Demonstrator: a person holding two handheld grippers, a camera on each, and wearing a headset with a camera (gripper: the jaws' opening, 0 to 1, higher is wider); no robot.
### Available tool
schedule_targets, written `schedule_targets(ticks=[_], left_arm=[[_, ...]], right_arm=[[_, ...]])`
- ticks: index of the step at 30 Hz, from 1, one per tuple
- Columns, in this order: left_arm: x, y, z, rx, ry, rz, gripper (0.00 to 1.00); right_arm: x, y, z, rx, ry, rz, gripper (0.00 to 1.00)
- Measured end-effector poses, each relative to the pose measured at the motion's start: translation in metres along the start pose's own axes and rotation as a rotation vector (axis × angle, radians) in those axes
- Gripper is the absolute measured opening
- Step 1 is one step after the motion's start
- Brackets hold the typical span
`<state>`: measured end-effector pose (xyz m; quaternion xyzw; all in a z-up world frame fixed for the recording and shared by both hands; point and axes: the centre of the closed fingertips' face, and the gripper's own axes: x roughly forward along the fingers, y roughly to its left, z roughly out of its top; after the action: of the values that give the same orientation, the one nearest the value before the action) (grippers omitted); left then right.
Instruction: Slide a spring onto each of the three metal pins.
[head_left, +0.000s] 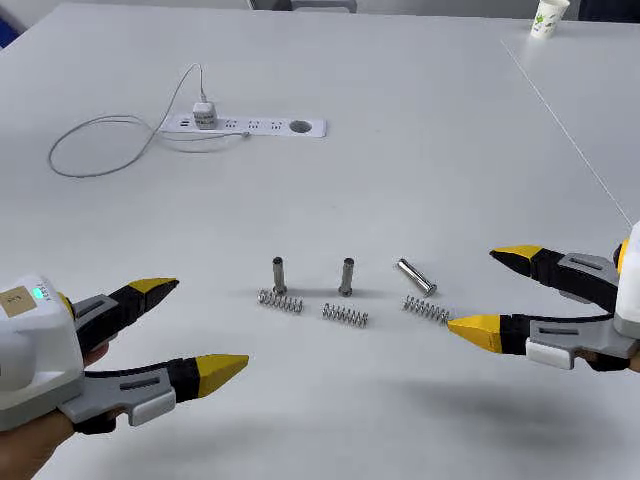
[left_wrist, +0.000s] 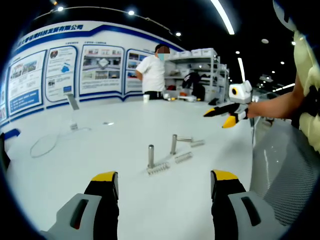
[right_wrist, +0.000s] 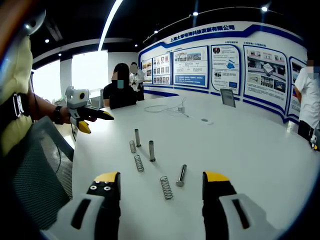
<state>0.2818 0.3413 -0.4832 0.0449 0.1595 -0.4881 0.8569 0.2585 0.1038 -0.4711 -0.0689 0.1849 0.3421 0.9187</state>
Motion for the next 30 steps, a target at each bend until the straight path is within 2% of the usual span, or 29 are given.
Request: schedule_targets(ticks=[8, 19, 30], left_arm=[[0.0013, 0.0016, -0.0041, 0.003, 0.015, -0.002, 0.78], [0.0030, 0.0040, -0.0006, 0.009, 0.013, -0.007, 0.78], [0.0004, 0.0018, -0.0059, 0.007, 0.025, -0.012, 0.78]], right_arm=[[0.0007, 0.0011, -0.0088, 0.010, 0.011, 0.001, 0.68], [0.0044, 0.0033, -0.0027, 0.002, 0.005, 0.001, 0.69], [0.0005, 0.0060, -0.0064, 0.003, 0.017, 0.001, 0.69]])
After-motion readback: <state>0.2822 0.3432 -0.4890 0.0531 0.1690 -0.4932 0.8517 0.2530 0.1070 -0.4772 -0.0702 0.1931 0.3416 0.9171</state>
